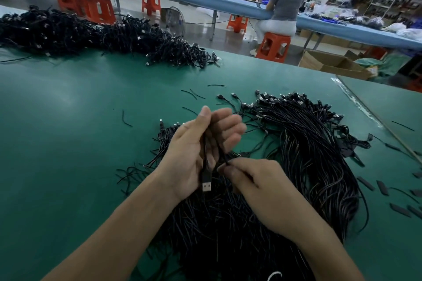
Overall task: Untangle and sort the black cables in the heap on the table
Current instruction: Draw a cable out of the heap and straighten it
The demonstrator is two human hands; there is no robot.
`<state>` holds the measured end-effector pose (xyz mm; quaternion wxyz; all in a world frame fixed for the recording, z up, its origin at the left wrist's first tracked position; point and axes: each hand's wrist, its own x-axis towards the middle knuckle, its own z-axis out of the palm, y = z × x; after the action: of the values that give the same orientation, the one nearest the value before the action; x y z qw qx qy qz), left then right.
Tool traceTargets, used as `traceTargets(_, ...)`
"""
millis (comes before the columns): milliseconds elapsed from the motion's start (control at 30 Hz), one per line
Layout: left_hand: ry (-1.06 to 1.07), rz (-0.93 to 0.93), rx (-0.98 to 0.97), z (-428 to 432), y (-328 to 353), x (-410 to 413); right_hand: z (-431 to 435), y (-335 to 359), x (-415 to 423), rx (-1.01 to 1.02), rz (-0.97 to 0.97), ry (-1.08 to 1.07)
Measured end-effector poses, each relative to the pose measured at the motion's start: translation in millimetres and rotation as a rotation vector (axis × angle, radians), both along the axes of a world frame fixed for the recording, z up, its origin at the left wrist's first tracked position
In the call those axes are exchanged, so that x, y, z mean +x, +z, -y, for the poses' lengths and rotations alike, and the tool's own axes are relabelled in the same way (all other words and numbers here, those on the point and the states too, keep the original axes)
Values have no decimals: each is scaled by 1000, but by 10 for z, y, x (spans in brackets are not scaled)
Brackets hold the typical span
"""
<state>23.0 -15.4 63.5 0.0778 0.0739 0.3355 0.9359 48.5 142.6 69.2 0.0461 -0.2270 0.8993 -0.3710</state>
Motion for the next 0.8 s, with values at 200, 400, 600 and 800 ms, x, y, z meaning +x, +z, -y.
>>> traceTargets(200, 311, -268, -827, -19, -160, -27, -14, 140, 76, 143, -93, 129)
traceTargets(400, -181, -239, -940, -25, -81, 130, -216, 253, -51, -122, -214, 2)
traceTargets(600, -424, -141, -793, 54, -68, 149, -231, 155, -132, -435, 6, -8)
traceTargets(800, -494, -91, -648, 80, -121, 152, -262, 123, -130, -494, 139, 40)
